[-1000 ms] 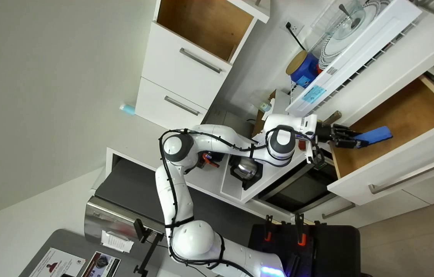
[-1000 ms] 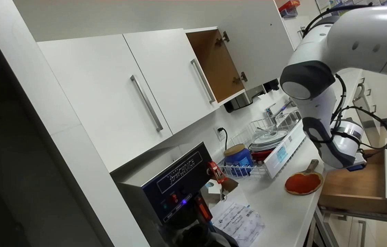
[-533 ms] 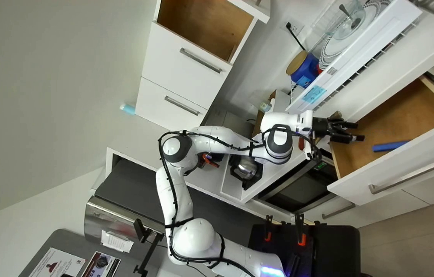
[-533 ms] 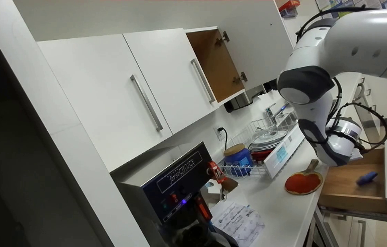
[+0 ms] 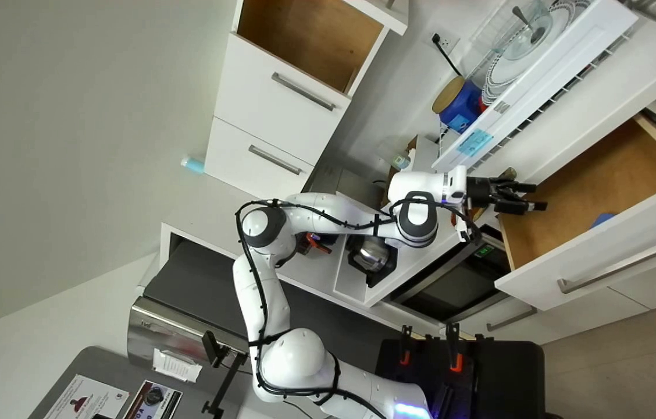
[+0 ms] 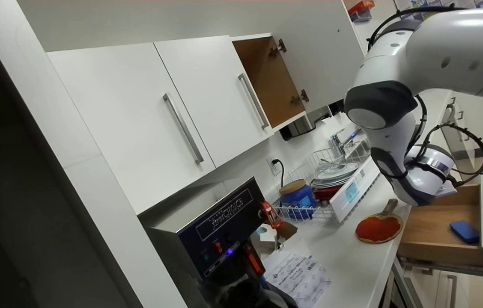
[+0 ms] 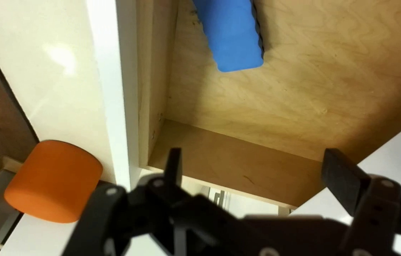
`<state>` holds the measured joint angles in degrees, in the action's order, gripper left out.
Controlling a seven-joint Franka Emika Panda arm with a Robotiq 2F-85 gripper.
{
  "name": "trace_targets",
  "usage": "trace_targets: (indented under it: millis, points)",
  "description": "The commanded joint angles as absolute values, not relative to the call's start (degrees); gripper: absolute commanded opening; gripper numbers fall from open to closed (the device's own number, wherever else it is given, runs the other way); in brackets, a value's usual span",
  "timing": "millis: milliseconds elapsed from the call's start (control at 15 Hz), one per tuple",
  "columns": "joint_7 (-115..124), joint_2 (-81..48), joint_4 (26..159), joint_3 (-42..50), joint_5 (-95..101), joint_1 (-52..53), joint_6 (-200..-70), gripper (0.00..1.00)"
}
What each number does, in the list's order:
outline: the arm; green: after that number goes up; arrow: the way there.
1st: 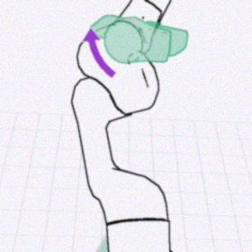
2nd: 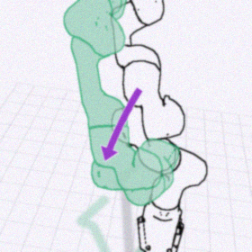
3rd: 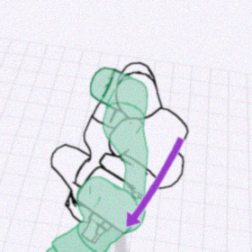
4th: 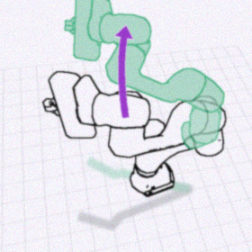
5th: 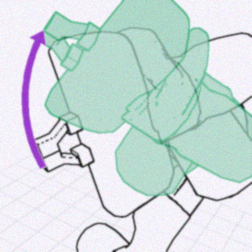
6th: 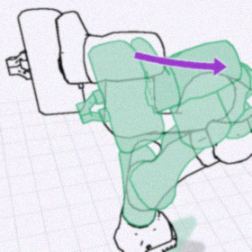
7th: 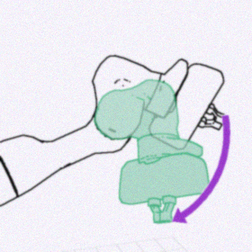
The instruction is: Remove the blue object from the bottom shelf, put it in the drawer and then close the drawer
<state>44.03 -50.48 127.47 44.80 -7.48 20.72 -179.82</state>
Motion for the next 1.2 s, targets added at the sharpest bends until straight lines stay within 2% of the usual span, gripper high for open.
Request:
trace_targets:
  millis: [0,467,667,733,800,1133]
  points:
    - [36.87,-41.63,136.37,47.45,-8.88,23.66,-181.67,1.00]
    - [20.68,-25.05,149.05,58.21,-8.34,27.28,-183.64,1.00]
    - [13.14,-18.08,151.20,60.16,-6.56,24.21,-183.88,1.00]
    - [10.82,-15.45,151.57,59.41,-5.98,21.95,-183.80,0.75]
    - [10.02,-13.18,152.13,59.61,-4.50,20.79,-183.44,0.74]
    - [3.16,-3.18,154.39,55.00,-1.06,10.95,-180.25,0.34]
